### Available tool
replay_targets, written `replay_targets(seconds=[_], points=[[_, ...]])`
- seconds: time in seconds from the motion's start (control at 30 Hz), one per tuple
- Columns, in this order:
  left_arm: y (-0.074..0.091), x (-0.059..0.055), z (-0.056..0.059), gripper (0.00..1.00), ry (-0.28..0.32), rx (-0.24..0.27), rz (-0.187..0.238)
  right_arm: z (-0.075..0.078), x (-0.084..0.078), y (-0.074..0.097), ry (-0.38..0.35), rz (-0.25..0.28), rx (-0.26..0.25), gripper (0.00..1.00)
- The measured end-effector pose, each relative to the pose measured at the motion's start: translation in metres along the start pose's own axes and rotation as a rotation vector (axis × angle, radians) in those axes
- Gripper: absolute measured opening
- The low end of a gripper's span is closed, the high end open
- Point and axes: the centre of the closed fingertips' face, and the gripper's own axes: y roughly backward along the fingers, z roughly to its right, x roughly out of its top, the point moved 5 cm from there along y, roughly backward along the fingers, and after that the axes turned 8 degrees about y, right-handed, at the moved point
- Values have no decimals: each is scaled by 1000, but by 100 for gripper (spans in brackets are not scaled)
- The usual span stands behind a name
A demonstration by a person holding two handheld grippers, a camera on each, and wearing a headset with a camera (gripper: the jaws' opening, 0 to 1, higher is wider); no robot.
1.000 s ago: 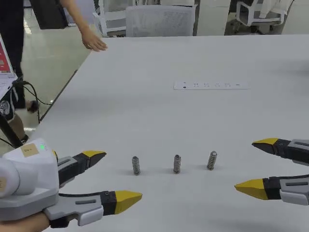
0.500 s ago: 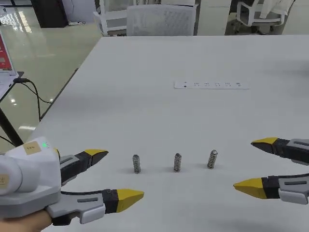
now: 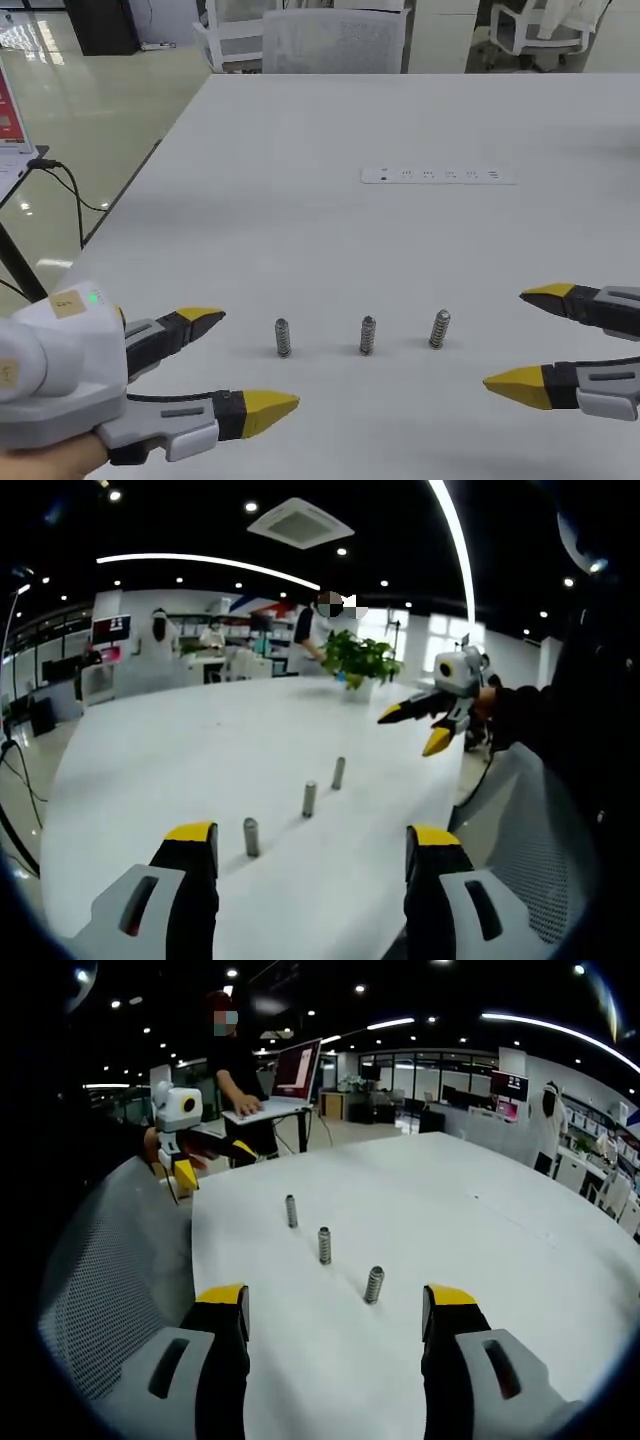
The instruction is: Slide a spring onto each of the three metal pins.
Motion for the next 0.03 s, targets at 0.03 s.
replay_targets(seconds=[0.03], points=[[0,0,0,73,-1,0,-1,0,0,0,-1,-1,0,69]])
